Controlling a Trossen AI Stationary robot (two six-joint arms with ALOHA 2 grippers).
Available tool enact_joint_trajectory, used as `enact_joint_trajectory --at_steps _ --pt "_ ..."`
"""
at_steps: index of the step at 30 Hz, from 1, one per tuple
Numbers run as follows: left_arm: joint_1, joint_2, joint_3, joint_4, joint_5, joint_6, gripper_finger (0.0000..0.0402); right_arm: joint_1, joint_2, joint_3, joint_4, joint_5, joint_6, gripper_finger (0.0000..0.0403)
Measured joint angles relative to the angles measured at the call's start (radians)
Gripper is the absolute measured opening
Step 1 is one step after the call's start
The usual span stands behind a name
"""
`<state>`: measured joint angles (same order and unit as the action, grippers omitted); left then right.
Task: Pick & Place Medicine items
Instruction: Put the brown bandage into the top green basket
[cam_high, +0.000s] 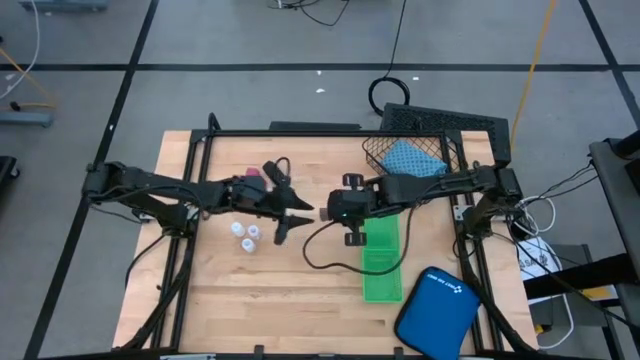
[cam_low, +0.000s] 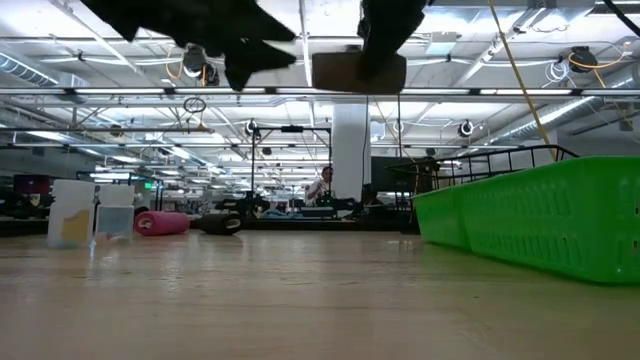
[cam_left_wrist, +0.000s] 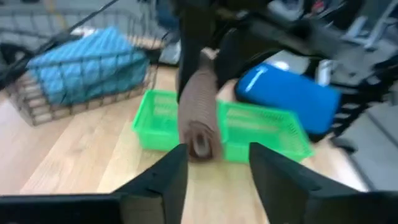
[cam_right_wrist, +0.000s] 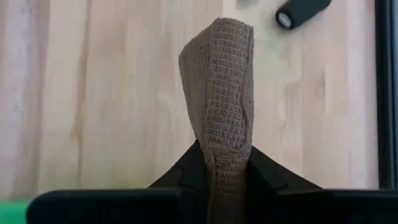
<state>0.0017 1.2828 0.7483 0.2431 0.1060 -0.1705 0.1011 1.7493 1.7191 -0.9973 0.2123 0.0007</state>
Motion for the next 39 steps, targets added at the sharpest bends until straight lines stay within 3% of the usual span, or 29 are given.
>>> enact_joint_trajectory --at_steps 4,7,13,19,23,30,39 --pt "0.003 -0.122 0.003 -0.022 0.015 0.034 0.0226 0.013 -0.036 -0.029 -0.026 0.031 0.064 0.0050" --pt "0.003 -0.199 0.001 -0.070 -0.041 0.058 0.0241 0.027 -0.083 -0.072 -0.032 0.067 0.181 0.0049" --pt "0.003 -0.250 0.002 -0.134 -0.223 0.015 0.0247 0.099 -0.179 -0.247 -0.051 0.261 0.697 0.0049" --pt "0.004 -0.230 0.002 -0.131 -0.405 -0.016 0.0248 0.181 -0.208 -0.442 -0.048 0.306 1.149 0.0057" --pt "0.004 -0.217 0.000 -0.132 -0.441 -0.016 0.0248 0.215 -0.209 -0.548 -0.009 0.278 1.343 0.0048" --pt "0.003 -0.190 0.002 -0.142 -0.441 -0.016 0.0248 0.236 -0.209 -0.628 0.000 0.264 1.548 0.0047" --pt "0.003 -0.182 0.000 -0.166 -0.441 -0.017 0.0248 0.230 -0.209 -0.665 0.049 0.285 1.610 0.0078"
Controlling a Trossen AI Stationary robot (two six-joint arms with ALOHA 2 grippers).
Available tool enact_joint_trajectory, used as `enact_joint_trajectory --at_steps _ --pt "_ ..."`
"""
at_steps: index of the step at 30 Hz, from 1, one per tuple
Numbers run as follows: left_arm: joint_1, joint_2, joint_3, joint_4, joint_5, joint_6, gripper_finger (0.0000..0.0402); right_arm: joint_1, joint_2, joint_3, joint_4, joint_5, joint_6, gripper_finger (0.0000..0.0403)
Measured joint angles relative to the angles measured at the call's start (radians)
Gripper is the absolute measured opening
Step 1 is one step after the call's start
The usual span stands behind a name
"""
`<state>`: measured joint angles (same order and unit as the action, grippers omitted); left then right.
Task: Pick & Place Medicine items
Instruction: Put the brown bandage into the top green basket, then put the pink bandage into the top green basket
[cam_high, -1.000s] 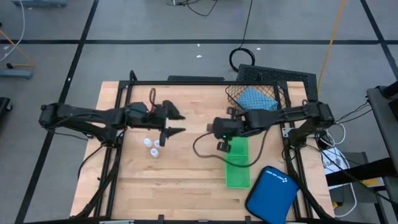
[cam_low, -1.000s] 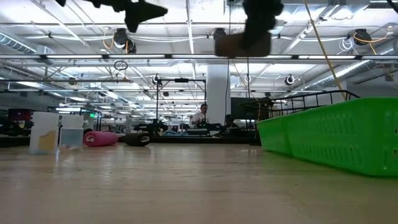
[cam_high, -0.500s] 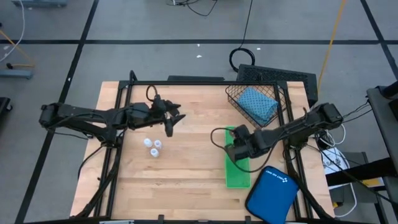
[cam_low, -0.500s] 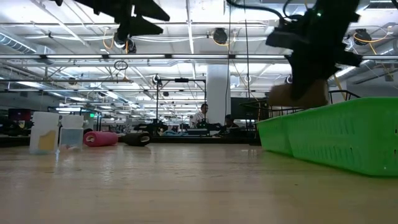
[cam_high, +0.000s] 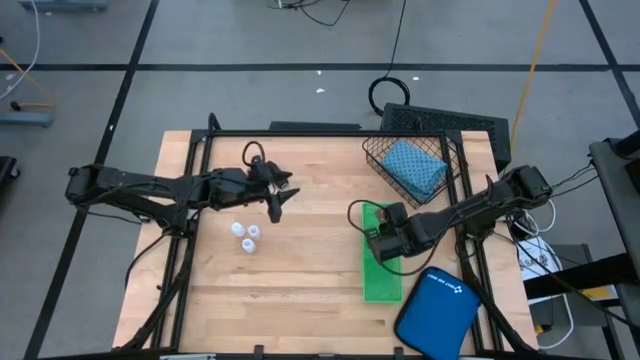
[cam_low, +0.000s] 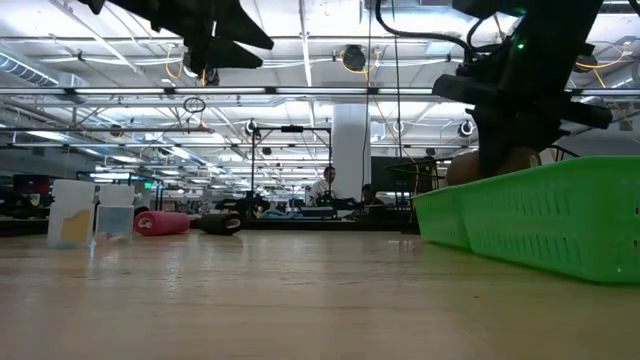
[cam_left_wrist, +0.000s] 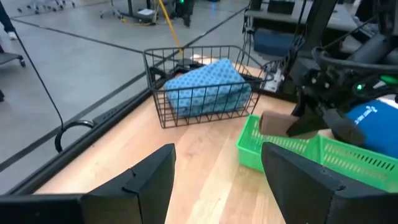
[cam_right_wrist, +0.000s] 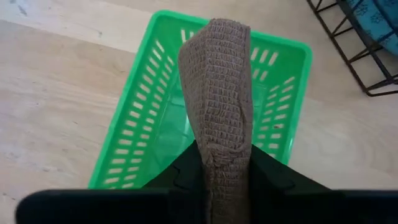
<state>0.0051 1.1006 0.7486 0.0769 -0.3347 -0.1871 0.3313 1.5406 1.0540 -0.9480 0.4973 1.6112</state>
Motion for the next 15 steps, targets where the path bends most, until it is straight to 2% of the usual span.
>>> enact_joint_trajectory --at_steps 9,15 --pt "0.000 -0.001 0.000 -0.003 0.016 -0.002 0.0248 -0.018 0.000 -0.036 0.048 -0.002 0.000 0.0161" --pt "-0.001 -0.001 0.000 -0.011 0.019 -0.002 0.0248 -0.018 0.000 -0.038 0.098 -0.001 -0.052 0.0188"
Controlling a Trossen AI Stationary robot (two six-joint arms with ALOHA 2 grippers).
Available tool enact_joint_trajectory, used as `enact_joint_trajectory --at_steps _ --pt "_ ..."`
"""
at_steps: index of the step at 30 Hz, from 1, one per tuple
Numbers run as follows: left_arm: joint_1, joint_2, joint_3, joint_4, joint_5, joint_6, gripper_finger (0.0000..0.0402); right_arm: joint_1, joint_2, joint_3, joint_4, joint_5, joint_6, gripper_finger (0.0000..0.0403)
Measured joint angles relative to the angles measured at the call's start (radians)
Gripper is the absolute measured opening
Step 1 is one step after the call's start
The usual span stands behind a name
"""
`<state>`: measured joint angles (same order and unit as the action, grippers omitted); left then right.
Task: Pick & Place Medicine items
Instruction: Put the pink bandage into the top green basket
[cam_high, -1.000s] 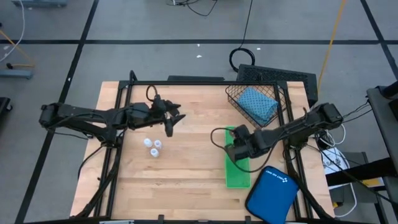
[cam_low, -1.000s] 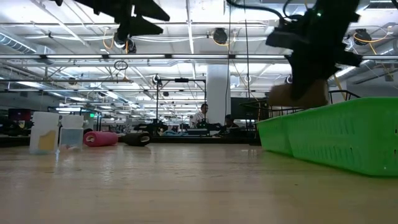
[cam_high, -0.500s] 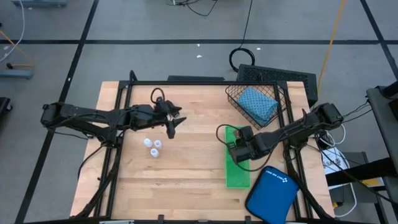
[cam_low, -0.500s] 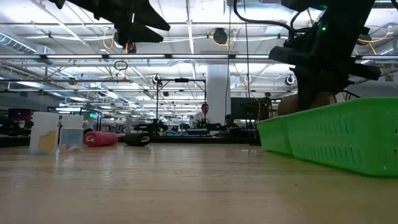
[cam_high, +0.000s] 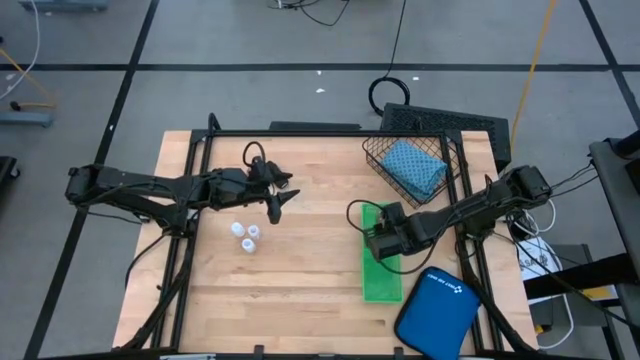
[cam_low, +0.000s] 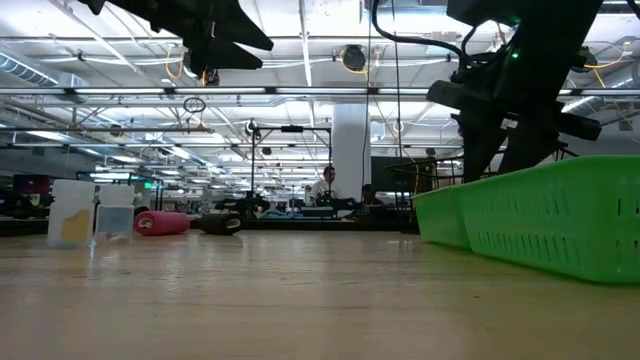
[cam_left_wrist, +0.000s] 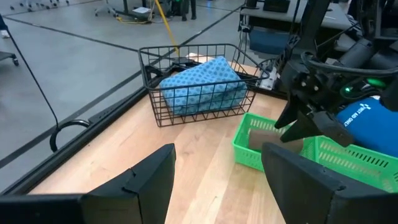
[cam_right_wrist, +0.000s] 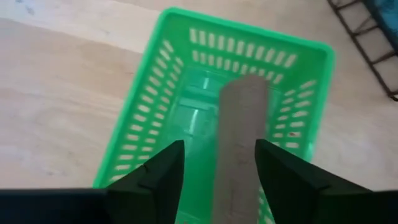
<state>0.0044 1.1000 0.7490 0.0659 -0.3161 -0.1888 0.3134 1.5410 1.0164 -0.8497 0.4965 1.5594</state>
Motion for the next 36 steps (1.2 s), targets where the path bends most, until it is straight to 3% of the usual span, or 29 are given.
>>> enact_joint_trajectory --at_steps 8,15,18,24,29,32,36 --pt "0.001 0.000 0.000 -0.023 0.000 0.007 0.0248 -0.026 0.000 0.000 0.138 0.000 -0.219 0.0184" --pt "0.055 0.000 0.000 -0.223 -0.011 -0.008 0.0248 -0.072 -0.025 0.000 0.279 0.001 -0.494 0.0168" --pt "0.098 -0.017 0.000 -0.332 -0.042 -0.060 0.0248 -0.084 -0.070 0.000 0.353 0.060 -0.629 0.0164" --pt "0.180 -0.029 -0.017 -0.500 -0.143 -0.212 0.0248 -0.056 -0.184 0.000 0.536 0.215 -1.044 0.0160" --pt "0.222 -0.029 -0.103 -0.549 -0.144 -0.396 0.0248 -0.026 -0.230 0.000 0.745 0.208 -1.444 0.0160" --pt "0.223 -0.029 -0.169 -0.539 -0.122 -0.507 0.0248 -0.019 -0.246 0.001 0.783 0.208 -1.577 0.0160" --pt "0.216 -0.024 -0.253 -0.517 -0.111 -0.651 0.0248 -0.034 -0.265 0.001 0.767 0.208 -1.639 0.0160"
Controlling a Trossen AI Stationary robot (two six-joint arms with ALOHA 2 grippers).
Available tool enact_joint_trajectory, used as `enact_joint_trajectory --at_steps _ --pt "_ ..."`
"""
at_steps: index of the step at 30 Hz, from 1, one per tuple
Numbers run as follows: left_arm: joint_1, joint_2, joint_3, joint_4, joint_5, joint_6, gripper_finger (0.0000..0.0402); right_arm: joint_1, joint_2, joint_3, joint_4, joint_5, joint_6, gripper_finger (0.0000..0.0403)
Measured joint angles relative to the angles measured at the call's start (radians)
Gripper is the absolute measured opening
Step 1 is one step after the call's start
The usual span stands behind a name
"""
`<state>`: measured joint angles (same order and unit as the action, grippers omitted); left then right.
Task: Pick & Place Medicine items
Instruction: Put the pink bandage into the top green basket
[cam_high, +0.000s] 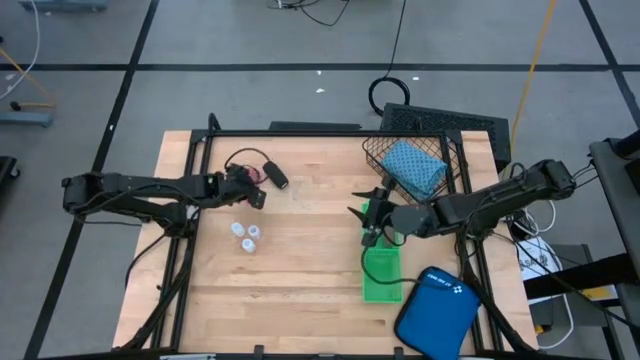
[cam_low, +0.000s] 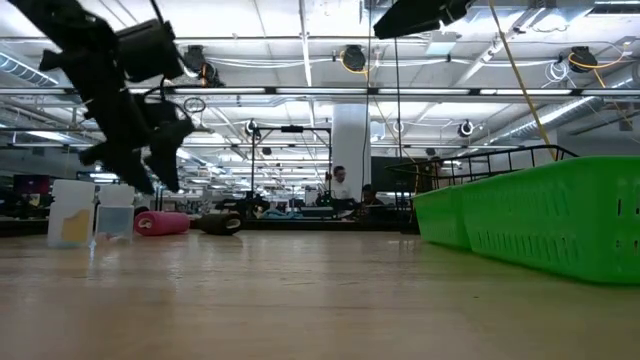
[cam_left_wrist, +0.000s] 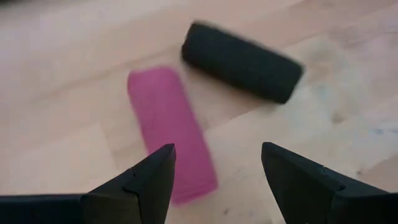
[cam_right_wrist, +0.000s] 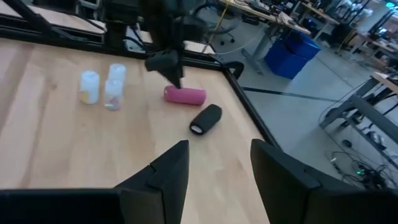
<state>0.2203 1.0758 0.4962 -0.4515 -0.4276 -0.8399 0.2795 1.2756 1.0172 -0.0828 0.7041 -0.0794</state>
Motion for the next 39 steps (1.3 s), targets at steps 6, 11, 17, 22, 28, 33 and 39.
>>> enact_joint_trajectory --at_steps 6,11,17,22,28,33,39 --pt "0.001 0.026 -0.115 0.146 0.002 -0.123 0.0248 -0.032 -0.008 0.000 -0.006 0.000 -0.035 0.0160" --pt "0.001 0.061 -0.159 0.193 -0.018 -0.186 0.0248 -0.071 -0.008 0.000 -0.004 0.000 -0.038 0.0160" --pt "0.001 0.127 -0.161 0.196 -0.018 -0.195 0.0248 -0.077 -0.008 0.000 -0.004 -0.002 -0.038 0.0160" --pt "0.001 0.179 -0.160 0.198 -0.055 -0.219 0.0248 -0.077 -0.008 -0.021 0.025 -0.002 -0.035 0.0160" --pt "0.001 0.200 -0.160 0.197 -0.098 -0.184 0.0234 -0.078 -0.008 -0.126 0.207 -0.002 -0.071 0.0160" --pt "0.001 0.200 -0.160 0.197 -0.097 -0.175 0.0198 -0.078 -0.007 -0.203 0.326 0.000 -0.076 0.0160" --pt "0.001 0.186 -0.160 0.194 -0.070 -0.146 0.0118 -0.075 -0.007 -0.247 0.398 0.001 -0.090 0.0160"
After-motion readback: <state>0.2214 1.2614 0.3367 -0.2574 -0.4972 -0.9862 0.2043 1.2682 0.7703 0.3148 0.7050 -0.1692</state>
